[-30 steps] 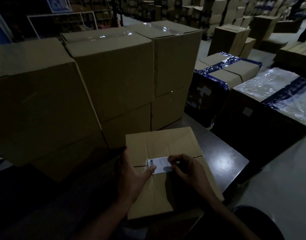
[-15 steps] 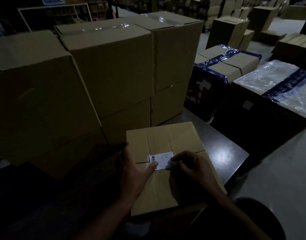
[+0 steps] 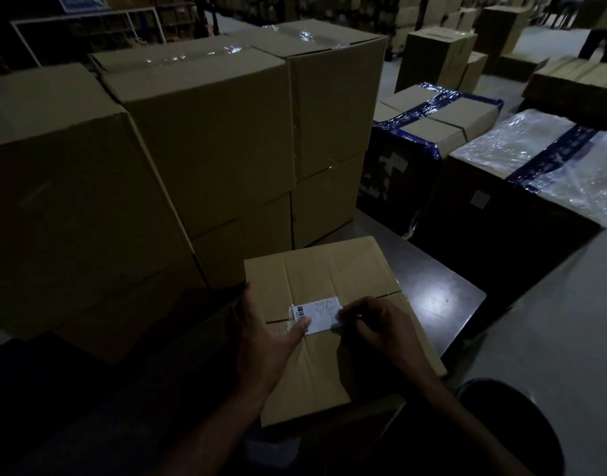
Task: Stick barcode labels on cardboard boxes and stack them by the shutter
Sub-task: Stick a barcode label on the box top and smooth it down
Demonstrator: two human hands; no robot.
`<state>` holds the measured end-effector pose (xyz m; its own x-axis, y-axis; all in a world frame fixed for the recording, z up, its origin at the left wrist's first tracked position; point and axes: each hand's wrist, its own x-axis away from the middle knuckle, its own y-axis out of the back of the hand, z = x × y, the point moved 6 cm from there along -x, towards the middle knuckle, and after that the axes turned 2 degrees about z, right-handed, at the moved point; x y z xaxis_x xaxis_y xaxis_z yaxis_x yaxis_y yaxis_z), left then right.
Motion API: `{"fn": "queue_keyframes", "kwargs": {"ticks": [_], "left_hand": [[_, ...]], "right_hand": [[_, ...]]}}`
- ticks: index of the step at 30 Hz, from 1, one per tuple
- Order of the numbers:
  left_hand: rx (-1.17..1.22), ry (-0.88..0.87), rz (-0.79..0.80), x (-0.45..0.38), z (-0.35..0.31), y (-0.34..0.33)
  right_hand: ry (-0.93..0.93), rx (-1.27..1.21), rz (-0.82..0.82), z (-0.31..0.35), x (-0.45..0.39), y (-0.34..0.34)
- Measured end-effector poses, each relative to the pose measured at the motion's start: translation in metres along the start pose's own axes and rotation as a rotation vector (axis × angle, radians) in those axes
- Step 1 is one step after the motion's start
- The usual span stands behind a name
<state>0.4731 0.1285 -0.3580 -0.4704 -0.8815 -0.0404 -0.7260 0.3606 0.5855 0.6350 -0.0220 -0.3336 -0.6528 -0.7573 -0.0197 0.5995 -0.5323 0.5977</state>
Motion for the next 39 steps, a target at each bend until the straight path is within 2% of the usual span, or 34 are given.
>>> {"fn": "queue_keyframes", "kwargs": {"ticks": [2,5,9,18,22,28,31,33,36,39], "left_hand": [[0.007,0.005,0.007,0.0,-0.001,-0.001],[0.009,-0.002,-0.004,0.001,-0.003,-0.001],[0.027,0.017,0.011,0.0,-0.001,-0.001],[0.049,-0.001,0.011,0.002,-0.005,0.002],[0.034,-0.01,0.02,0.003,-0.008,0.002],[0.037,-0.01,0.007,0.003,-0.007,0.004],[0.037,-0.012,0.008,0.003,-0.008,0.004],[0.051,-0.019,0.011,0.003,-0.01,0.003],[0.006,-0.06,0.015,-0.002,-0.014,0.006],[-0.174,-0.114,0.113,-0.027,-0.02,0.01]], "right_hand": [[0.002,0.02,-0.025,0.0,-0.001,0.001],[-0.025,-0.047,0.03,0.001,0.0,-0.002],[0.008,0.039,-0.04,0.004,0.003,0.003],[-0.027,-0.052,-0.009,0.008,0.009,0.003],[-0.015,0.038,-0.06,0.007,0.01,0.005],[-0.019,0.039,-0.038,0.007,0.011,0.004],[-0.042,-0.079,0.032,0.008,0.015,0.003],[-0.034,-0.077,-0.079,0.006,0.021,0.008],[0.01,0.086,-0.31,0.005,0.032,0.015],[0.072,0.196,-0.391,0.006,0.04,0.017]]}}
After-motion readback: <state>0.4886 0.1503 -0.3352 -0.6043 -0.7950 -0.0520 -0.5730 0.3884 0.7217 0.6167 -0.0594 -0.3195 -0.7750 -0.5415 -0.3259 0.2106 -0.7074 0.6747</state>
